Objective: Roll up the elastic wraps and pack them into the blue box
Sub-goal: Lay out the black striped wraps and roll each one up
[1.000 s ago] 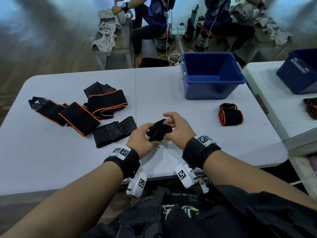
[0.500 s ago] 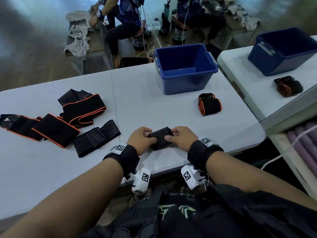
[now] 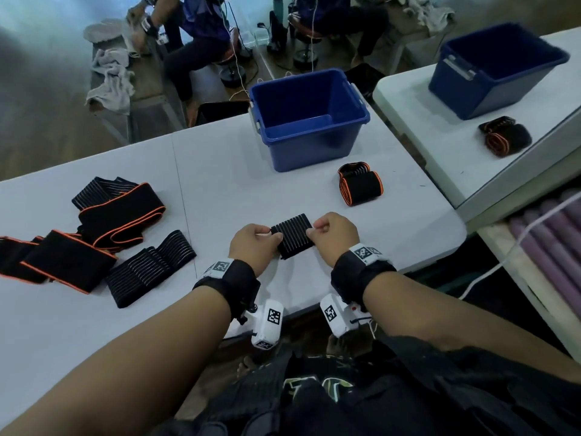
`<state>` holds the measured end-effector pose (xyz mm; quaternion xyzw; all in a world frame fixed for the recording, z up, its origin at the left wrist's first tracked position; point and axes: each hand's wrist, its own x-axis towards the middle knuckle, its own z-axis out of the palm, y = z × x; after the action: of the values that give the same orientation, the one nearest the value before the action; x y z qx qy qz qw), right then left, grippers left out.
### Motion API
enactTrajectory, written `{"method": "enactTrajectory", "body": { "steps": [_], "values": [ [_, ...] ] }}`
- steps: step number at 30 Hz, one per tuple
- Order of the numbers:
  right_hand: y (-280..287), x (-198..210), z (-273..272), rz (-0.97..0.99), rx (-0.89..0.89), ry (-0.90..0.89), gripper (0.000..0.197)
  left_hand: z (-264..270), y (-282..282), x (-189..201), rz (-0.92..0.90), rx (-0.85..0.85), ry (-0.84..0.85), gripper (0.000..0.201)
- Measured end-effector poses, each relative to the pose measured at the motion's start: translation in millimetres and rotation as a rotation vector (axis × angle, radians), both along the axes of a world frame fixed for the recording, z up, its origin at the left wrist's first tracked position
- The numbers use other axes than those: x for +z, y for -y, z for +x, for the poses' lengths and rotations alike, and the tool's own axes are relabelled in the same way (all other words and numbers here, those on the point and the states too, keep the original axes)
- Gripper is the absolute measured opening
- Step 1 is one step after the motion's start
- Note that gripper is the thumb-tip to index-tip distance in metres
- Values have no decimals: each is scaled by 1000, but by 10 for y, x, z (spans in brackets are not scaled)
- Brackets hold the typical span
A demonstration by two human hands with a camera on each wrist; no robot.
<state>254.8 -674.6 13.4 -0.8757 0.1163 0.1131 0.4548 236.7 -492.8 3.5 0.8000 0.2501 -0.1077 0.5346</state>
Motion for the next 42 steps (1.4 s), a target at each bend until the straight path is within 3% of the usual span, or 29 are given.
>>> {"method": "enactTrajectory", "body": {
  "steps": [3, 5, 13, 16, 19, 25, 31, 34, 42],
  "values": [
    [160, 40, 82, 85, -37, 26, 25, 138, 174, 1, -83, 23, 59, 60],
    [242, 43, 151, 113, -26, 34, 31, 199, 309, 81, -147, 23, 84, 64],
    [419, 75, 355, 187, -7, 38, 43, 368, 587, 91, -224, 34, 110, 37],
    [461, 90, 437, 184, -55, 71, 40, 362, 531, 71, -141, 41, 133, 21],
    [365, 136, 544, 177, 11, 107, 32, 298, 338, 121, -30, 66, 154, 8],
    [-366, 222, 590, 172, 333, 42, 24, -130, -421, 264, 272, 198, 176, 14],
    [-1235, 231, 275, 142, 597, -63, 22, -823, -1391, 307, 588, 270, 55, 33],
    [-1573, 201, 118, 84, 715, -69, 19, -1110, -1694, 273, 623, 305, -52, 42],
    [-2244, 176, -198, -28, 874, -57, 16, -1518, -1961, 118, 605, 113, -213, 52]
  ]
}}
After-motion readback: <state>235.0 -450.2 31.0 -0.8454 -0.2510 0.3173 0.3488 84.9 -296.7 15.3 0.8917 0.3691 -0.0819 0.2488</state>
